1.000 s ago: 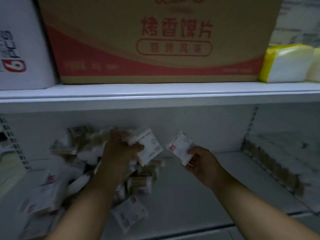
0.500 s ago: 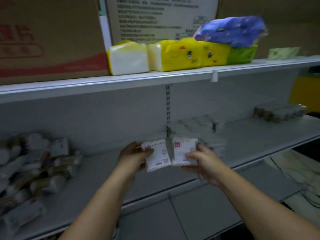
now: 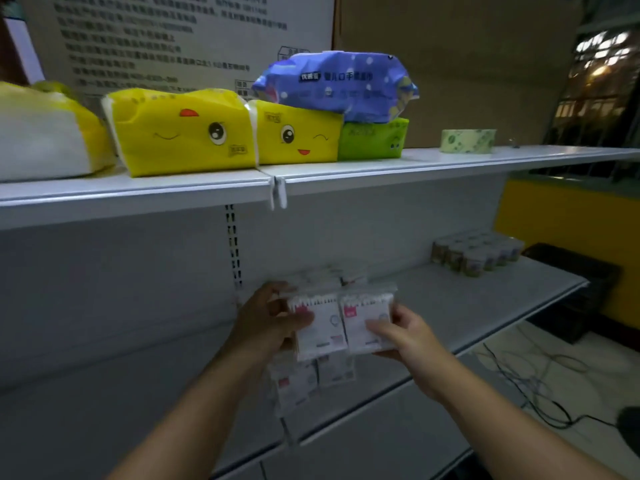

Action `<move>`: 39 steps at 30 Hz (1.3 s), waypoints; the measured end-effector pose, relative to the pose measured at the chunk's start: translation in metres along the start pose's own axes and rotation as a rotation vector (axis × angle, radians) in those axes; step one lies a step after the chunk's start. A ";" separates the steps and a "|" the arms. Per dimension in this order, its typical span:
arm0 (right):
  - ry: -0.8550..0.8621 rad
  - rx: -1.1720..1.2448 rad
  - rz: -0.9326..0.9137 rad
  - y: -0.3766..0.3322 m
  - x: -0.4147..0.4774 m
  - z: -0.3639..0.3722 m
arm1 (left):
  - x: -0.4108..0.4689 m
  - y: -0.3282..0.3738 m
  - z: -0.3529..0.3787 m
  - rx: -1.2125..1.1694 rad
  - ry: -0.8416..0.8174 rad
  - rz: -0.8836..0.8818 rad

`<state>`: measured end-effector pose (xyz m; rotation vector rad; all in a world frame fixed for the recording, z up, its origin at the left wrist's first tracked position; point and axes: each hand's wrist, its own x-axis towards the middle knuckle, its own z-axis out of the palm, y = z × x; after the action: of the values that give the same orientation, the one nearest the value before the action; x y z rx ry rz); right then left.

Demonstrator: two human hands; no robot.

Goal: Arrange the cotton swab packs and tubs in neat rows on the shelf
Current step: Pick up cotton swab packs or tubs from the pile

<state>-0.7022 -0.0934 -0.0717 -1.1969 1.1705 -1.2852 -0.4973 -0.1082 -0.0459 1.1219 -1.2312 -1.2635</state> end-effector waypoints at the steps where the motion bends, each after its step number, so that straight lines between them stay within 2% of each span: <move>1: 0.038 -0.018 -0.020 -0.001 0.011 -0.006 | 0.015 0.002 0.004 0.017 0.002 0.016; 6: 0.254 -0.130 -0.075 -0.005 0.077 -0.048 | 0.085 0.019 0.026 0.137 0.027 0.104; 10: 0.273 -0.194 -0.026 0.006 0.118 -0.075 | 0.131 0.020 0.046 0.434 0.029 0.190; 12: 0.286 -0.318 -0.039 0.020 0.133 -0.087 | 0.151 0.013 0.055 0.617 0.038 0.206; 15: 0.226 -0.533 -0.058 0.038 0.154 -0.098 | 0.172 -0.002 0.069 0.888 0.028 0.194; 18: 0.077 -0.669 -0.079 0.056 0.177 -0.105 | 0.181 -0.024 0.080 1.152 0.006 0.147; 22: -0.084 -0.708 -0.109 0.084 0.208 -0.105 | 0.185 -0.043 0.087 1.378 0.077 0.067; 24: -0.168 -0.706 -0.149 0.088 0.221 -0.102 | 0.187 -0.046 0.091 1.483 0.126 0.036; 28: -0.230 -0.955 -0.339 0.092 0.239 -0.105 | 0.189 -0.048 0.095 1.760 0.160 -0.009; 31: -0.203 -0.990 -0.440 0.098 0.240 -0.105 | 0.190 -0.047 0.100 1.864 0.155 -0.034; 35: -0.204 -1.045 -0.485 0.101 0.243 -0.106 | 0.189 -0.045 0.108 1.896 0.163 -0.091; 39: -0.222 -1.011 -0.413 0.096 0.243 -0.106 | 0.184 -0.040 0.110 1.861 0.148 -0.137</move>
<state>-0.8102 -0.3378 -0.1613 -2.3424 1.4976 -0.7649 -0.6209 -0.2850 -0.0754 2.4393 -2.1791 0.3218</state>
